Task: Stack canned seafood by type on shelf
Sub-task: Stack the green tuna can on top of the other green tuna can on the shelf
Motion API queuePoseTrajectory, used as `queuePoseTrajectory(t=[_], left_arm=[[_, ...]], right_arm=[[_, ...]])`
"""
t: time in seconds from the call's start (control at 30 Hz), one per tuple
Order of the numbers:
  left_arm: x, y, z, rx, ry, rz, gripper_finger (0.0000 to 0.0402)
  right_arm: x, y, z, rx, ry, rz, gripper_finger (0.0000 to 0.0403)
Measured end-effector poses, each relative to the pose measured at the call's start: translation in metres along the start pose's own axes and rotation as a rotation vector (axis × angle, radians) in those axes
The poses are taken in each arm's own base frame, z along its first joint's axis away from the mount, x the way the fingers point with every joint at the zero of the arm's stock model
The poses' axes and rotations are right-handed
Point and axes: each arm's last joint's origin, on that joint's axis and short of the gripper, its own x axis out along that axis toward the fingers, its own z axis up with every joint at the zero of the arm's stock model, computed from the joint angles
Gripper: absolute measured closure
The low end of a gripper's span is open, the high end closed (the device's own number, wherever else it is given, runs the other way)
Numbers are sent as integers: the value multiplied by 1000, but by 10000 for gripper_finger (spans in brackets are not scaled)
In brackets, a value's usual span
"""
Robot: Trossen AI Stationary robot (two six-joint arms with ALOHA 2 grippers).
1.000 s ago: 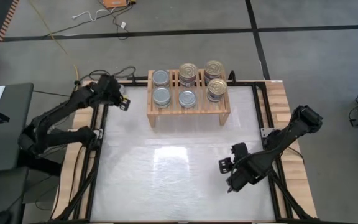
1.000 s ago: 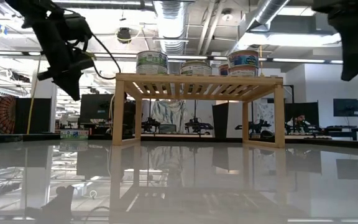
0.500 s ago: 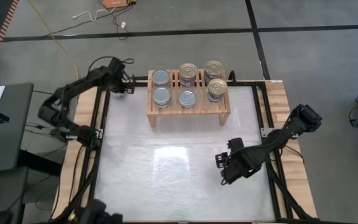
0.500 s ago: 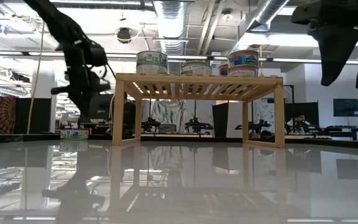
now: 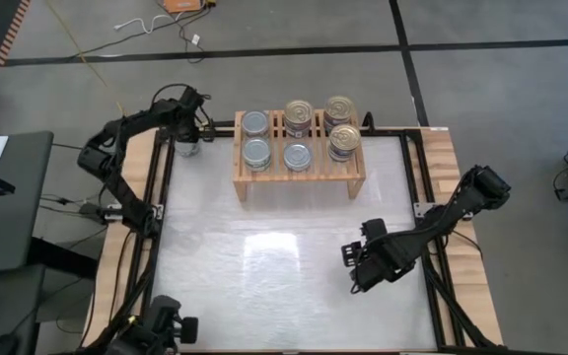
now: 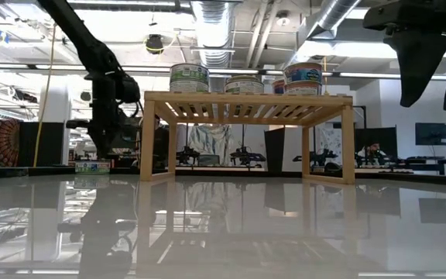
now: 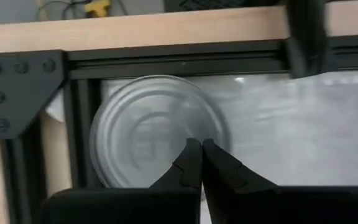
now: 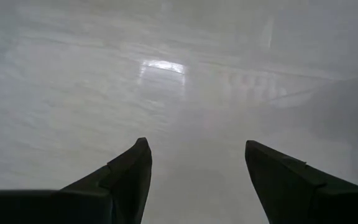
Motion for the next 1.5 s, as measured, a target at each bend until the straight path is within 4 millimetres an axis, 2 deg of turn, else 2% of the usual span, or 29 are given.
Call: queuePoseTrajectory(t=[0.33, 0.53, 0.83, 1.07, 1.23, 1.33, 1.5], left_arm=[[19, -9, -8, 35, 48, 147, 401], [20, -8, -14, 46, 105, 150, 401], [15, -24, -33, 41, 251, 78, 401], [6, -40, -56, 64, 365, 112, 401], [-4, -50, -77, 79, 368, 110, 401], [-7, -46, -93, 53, 368, 79, 401], [-14, -28, -126, -54, 359, 10, 401]], right_arm=[[0, -1, -1, -20, 7, -1, 122], [-2, -2, -4, -53, 11, 3, 122], [-5, -5, -11, -107, 12, 12, 122], [-8, -8, -18, -140, 13, 23, 122], [-11, -12, -26, -171, 15, 36, 122], [-13, -15, -30, -187, 16, 44, 122], [-15, -18, -35, -213, 17, 54, 122]])
